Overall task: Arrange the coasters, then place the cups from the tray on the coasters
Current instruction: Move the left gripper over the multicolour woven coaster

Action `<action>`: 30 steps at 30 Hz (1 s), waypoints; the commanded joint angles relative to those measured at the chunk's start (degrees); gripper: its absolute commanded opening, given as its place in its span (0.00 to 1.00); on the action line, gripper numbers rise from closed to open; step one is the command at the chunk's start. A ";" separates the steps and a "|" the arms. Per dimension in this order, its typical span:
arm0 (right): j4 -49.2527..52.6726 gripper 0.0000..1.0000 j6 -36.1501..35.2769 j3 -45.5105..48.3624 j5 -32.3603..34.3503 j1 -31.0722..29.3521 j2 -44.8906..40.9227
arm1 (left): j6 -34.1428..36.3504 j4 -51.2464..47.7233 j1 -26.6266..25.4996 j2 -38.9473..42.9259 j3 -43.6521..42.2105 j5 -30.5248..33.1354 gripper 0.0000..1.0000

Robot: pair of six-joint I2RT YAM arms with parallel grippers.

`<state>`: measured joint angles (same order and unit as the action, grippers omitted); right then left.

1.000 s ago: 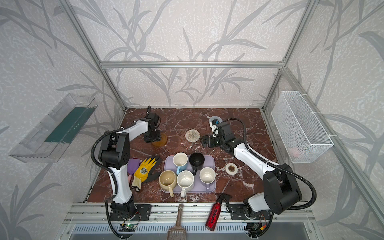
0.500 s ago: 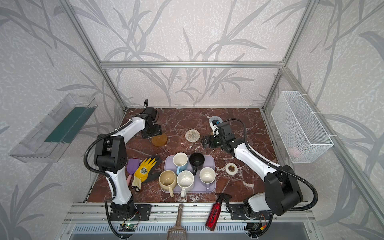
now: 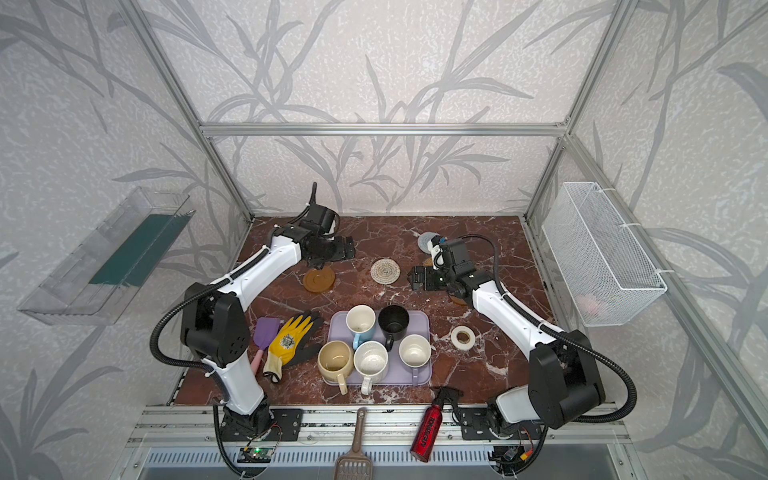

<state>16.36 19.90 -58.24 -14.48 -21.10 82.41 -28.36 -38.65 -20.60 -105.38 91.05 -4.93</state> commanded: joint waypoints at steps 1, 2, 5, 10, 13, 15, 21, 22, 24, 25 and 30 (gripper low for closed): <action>1.59 0.99 -0.81 -3.75 -1.40 1.09 2.13 | -1.91 1.43 -1.33 -2.86 2.92 -1.97 0.99; 1.92 0.99 -0.78 -4.77 -2.08 1.43 2.99 | -1.85 1.52 -1.85 -4.00 3.73 -2.20 0.99; 3.54 0.99 -0.05 -7.97 -4.21 1.94 5.38 | -1.56 -0.74 -3.19 -8.54 7.89 -1.08 0.99; 5.12 0.99 1.25 -10.41 -8.86 1.98 7.95 | -1.23 -5.24 -4.08 -18.57 17.66 -1.21 0.82; 4.81 0.99 0.67 -9.46 -9.01 1.94 8.07 | 0.62 -10.81 -5.05 -24.74 26.51 -0.12 0.82; 5.94 0.99 -0.30 -9.54 -8.27 2.01 8.25 | 1.10 -11.99 -5.63 -27.57 29.73 0.18 0.82; 8.20 0.99 -2.69 -10.40 -9.16 1.99 8.76 | 0.59 -14.92 -6.14 -37.00 39.54 -0.62 0.71; 8.72 0.99 -3.32 -10.70 -9.09 1.99 8.86 | 0.95 -16.57 -6.41 -38.64 42.37 -0.34 0.69; 9.70 0.99 -4.14 -11.02 -8.57 2.03 8.90 | 1.50 -18.93 -6.92 -40.50 45.31 0.69 0.67; 10.03 0.99 -4.42 -11.15 -8.56 2.02 8.90 | 1.50 -19.18 -7.06 -40.77 45.47 1.15 0.65; 10.19 0.99 -5.18 -10.63 -8.44 2.03 8.82 | 1.79 -19.02 -7.48 -40.86 42.99 2.35 0.59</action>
<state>25.02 16.27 -67.51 -22.15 -19.14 90.80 -27.42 -54.46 -27.59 -146.04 134.13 -4.47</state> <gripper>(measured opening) 0.991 0.587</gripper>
